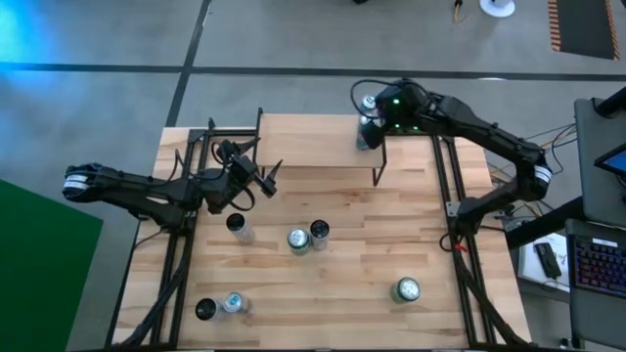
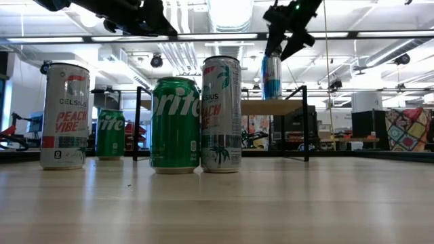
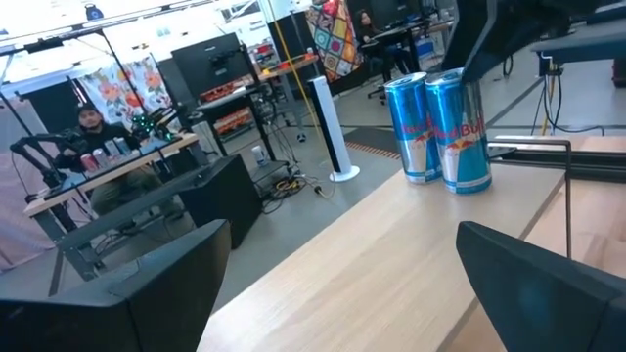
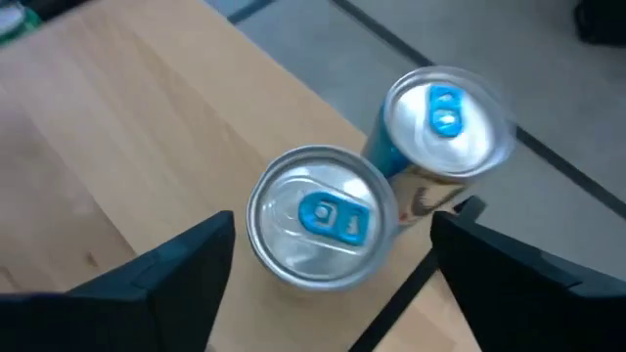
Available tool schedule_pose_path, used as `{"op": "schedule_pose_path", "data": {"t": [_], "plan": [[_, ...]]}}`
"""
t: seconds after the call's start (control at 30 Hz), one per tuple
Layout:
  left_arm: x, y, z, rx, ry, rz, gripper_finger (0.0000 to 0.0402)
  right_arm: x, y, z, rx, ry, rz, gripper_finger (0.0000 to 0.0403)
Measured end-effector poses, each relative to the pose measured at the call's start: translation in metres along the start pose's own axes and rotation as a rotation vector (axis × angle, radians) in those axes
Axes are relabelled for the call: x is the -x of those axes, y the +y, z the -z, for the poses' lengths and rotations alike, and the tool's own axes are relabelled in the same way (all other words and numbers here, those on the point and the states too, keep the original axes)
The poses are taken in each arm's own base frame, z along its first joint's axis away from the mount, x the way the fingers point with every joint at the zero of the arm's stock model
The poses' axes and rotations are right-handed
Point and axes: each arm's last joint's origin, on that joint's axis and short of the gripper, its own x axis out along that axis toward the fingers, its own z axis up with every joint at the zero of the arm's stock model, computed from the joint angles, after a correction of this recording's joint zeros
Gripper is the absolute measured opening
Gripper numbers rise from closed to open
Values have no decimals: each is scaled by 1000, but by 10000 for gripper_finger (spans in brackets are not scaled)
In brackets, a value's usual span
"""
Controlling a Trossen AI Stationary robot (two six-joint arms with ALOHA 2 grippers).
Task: Sort soda cans
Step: Put the blue soda can on the shelf and align it with other blue soda cans
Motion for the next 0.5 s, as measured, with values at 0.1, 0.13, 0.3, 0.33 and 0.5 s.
{"op": "schedule_pose_path", "data": {"t": [0.1, 0.13, 0.3, 0.33, 0.5], "plan": [[0, 0, 1, -4, 8, 2, 382, 21, -4, 1, -3, -56, 5, 352], [0, 0, 2, -6, 11, 3, 382, 28, -6, 2, -7, -76, 20, 355], [0, -1, 3, 32, 16, 14, 382, 48, -15, 25, -65, -138, 56, 358], [0, -1, 3, 37, 16, 28, 382, 50, -16, 33, -78, -148, 51, 359], [-2, -8, 8, 7, 25, 125, 382, 49, -7, 75, -129, -161, -118, 359]]}}
